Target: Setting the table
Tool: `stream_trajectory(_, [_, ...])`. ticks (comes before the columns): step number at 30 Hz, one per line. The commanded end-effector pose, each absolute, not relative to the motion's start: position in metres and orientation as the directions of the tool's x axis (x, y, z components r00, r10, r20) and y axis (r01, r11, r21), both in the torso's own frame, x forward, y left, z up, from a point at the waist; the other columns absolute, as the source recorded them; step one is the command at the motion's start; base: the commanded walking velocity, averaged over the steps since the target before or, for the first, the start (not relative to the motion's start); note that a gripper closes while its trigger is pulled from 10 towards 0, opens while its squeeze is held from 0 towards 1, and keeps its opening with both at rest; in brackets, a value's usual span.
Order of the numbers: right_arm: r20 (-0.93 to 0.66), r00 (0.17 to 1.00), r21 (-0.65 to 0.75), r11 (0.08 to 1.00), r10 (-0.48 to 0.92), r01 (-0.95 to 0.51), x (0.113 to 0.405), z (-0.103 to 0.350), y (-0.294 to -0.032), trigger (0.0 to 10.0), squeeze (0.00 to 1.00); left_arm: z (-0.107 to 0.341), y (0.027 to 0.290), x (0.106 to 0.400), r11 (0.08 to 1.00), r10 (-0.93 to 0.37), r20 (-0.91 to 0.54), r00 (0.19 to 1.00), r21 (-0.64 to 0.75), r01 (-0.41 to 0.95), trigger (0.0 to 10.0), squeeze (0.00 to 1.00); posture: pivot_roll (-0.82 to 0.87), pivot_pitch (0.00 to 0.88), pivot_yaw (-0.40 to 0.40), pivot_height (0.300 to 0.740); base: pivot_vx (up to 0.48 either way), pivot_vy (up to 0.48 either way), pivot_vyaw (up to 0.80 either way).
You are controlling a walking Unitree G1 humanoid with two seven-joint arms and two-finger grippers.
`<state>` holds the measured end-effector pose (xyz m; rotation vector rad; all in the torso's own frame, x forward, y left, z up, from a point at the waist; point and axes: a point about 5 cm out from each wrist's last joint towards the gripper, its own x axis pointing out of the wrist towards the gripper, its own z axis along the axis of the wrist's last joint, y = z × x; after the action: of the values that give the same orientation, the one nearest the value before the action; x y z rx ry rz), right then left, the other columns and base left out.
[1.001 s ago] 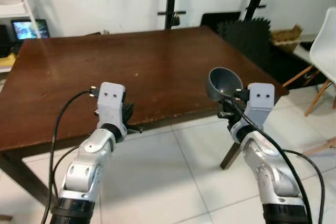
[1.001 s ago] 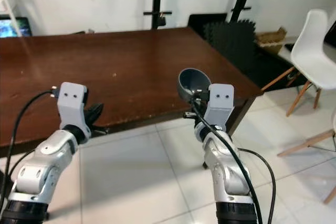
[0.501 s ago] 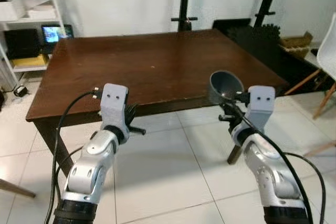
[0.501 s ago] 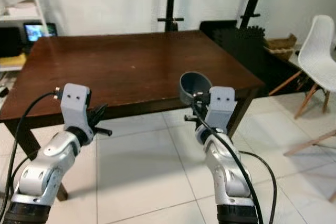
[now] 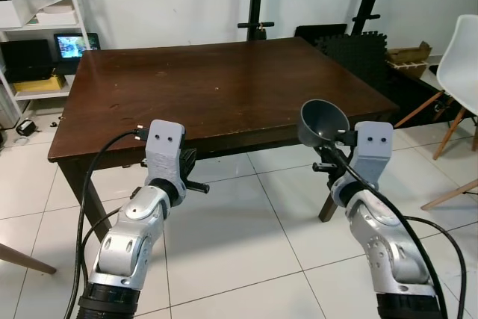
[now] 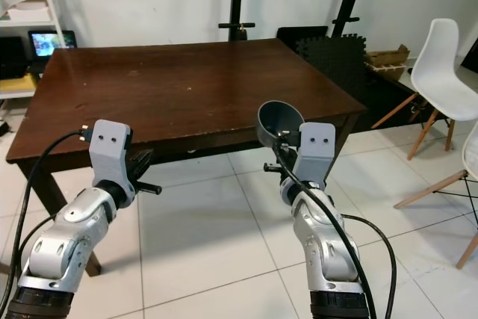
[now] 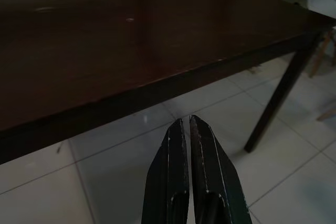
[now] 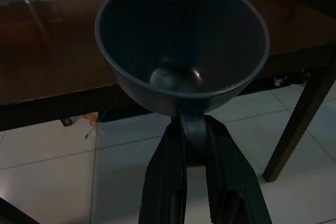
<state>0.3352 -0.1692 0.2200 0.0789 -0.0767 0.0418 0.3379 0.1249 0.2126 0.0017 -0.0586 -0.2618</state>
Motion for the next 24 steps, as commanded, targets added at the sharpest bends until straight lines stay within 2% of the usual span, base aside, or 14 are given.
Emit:
stream_trajectory(1, [0.070, 0.997, 0.074, 0.997, 0.031, -0.036, 0.3341, 0.2178, -0.1714, 10.0, 0.00, 0.2086, 0.1259, 0.3377, 0.967, -0.253, 0.039, 0.967, 0.013, 0.253, 10.0, 0.00, -0.02, 0.080, 0.014, 0.740, 0.000, 0.000, 0.50])
stream_trajectory(5, [0.070, 0.997, 0.079, 0.996, 0.024, -0.030, 0.3343, 0.2176, -0.1720, 10.0, 0.00, 0.2073, 0.1273, 0.3383, 0.970, -0.244, 0.032, 0.969, 0.024, 0.243, 10.0, 0.00, -0.02, 0.080, 0.015, 0.740, 0.000, 0.000, 0.25])
stream_trajectory(8, [0.070, 0.997, 0.083, 0.996, 0.023, -0.029, 0.3344, 0.2178, -0.1723, 10.0, 0.00, 0.2044, 0.1300, 0.3402, 0.974, -0.224, 0.005, 0.975, 0.046, 0.224, 10.0, 0.00, -0.02, 0.081, 0.015, 0.740, 0.322, 0.356, 0.00])
stream_trajectory(19, [0.072, 0.997, 0.090, 0.995, 0.025, -0.031, 0.3342, 0.2181, -0.1722, 10.0, 0.00, 0.2059, 0.1320, 0.3402, 0.976, -0.215, 0.021, 0.976, 0.027, 0.214, 10.0, 0.00, -0.02, 0.085, 0.013, 0.740, 0.472, 0.000, 0.00])
stream_trajectory(24, [0.075, 0.997, 0.094, 0.995, 0.024, -0.031, 0.3344, 0.2188, -0.1724, 10.0, 0.00, 0.2067, 0.1326, 0.3405, 0.979, -0.203, 0.024, 0.979, 0.018, 0.202, 10.0, 0.00, -0.02, 0.086, 0.013, 0.740, 0.136, 0.000, 0.00])
